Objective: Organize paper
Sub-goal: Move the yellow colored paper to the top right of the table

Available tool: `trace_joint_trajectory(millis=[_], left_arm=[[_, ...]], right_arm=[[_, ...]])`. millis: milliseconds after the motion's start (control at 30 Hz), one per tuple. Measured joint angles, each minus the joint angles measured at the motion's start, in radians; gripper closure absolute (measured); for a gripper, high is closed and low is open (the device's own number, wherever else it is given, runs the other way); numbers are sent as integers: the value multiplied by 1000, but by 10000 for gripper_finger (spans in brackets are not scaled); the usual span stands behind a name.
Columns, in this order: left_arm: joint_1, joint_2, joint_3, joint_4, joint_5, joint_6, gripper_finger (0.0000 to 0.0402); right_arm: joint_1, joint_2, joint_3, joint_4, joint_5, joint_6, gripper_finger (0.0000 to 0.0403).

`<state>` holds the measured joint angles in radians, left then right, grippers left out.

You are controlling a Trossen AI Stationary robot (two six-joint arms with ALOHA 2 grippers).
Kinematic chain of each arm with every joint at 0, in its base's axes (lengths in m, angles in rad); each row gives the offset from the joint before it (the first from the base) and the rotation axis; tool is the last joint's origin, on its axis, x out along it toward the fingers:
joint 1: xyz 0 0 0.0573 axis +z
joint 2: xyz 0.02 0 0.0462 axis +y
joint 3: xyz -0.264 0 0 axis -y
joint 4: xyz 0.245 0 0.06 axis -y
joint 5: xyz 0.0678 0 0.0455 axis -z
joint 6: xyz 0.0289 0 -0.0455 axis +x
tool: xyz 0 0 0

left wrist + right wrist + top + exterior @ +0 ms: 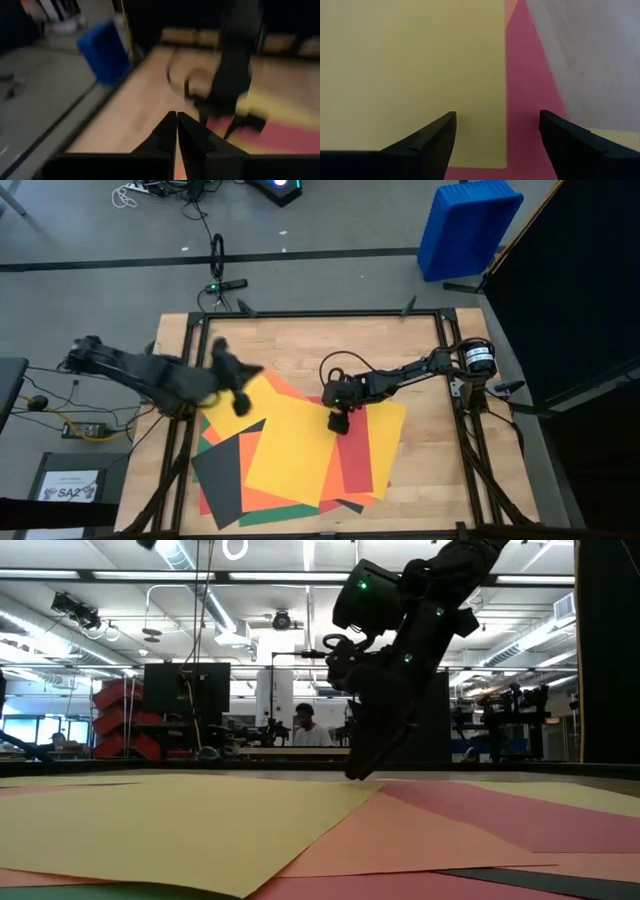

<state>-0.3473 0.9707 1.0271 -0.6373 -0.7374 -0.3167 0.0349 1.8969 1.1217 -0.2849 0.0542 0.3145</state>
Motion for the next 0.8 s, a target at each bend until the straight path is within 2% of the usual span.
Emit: trace_joint_trajectory(millis=[133, 400, 600, 800], left_arm=[[0, 156, 0, -86, 40, -137, 401], [0, 435, 0, -105, 274, -288, 401], [-2, 605, -1, -79, 289, -272, 401], [-2, 691, -1, -45, 292, -238, 401]], right_arm=[[0, 0, 0, -11, -85, 13, 153], [0, 0, 0, -12, -96, 22, 156], [0, 0, 0, -12, -96, 23, 157], [1, 0, 0, -14, -105, 23, 160]])
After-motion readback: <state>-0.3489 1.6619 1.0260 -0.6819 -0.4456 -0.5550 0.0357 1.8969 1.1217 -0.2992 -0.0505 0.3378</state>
